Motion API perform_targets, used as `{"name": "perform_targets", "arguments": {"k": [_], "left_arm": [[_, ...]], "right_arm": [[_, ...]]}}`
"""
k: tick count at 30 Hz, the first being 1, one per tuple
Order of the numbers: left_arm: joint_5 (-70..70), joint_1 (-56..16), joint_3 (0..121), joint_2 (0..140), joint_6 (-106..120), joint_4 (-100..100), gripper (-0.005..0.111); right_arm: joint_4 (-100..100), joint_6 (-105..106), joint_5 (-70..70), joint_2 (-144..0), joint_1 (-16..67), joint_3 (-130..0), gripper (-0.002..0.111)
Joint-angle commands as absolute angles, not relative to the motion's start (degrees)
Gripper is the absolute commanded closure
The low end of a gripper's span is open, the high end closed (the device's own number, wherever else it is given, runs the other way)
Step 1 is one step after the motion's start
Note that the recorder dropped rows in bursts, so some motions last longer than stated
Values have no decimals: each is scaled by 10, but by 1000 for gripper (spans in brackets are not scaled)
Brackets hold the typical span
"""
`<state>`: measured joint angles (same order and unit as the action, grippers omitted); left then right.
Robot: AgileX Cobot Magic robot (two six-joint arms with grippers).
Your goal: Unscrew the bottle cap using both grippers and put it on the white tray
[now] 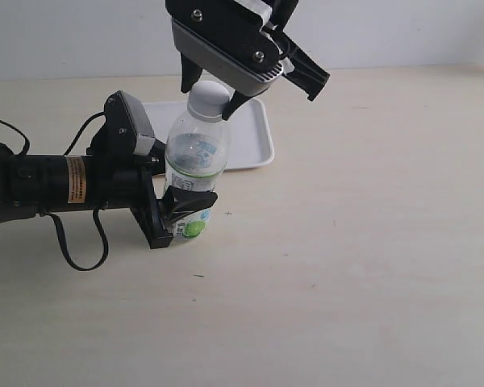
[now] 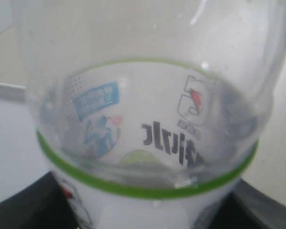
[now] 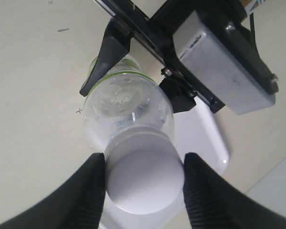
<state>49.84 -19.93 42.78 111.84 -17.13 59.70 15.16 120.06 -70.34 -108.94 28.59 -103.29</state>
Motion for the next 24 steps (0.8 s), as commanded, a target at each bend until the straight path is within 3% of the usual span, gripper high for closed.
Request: {"name": "perform_targets", "arguments": {"k": [1,6,11,24], "left_arm": [[515,-201,428,1113,-184,593,107],[515,-201,428,1113,-184,593,107],[515,-201,428,1113,-184,593,107],[516,-201,428,1113,-182,592,107]], "right_arm": [[172,1213,-700,-1087,287,-1037,50],[194,1213,-700,-1087,287,-1037,29],[195,1177,-697,-1087,287,-1037,18],[174,719,-664,-1072,287,-1037,15]]}}
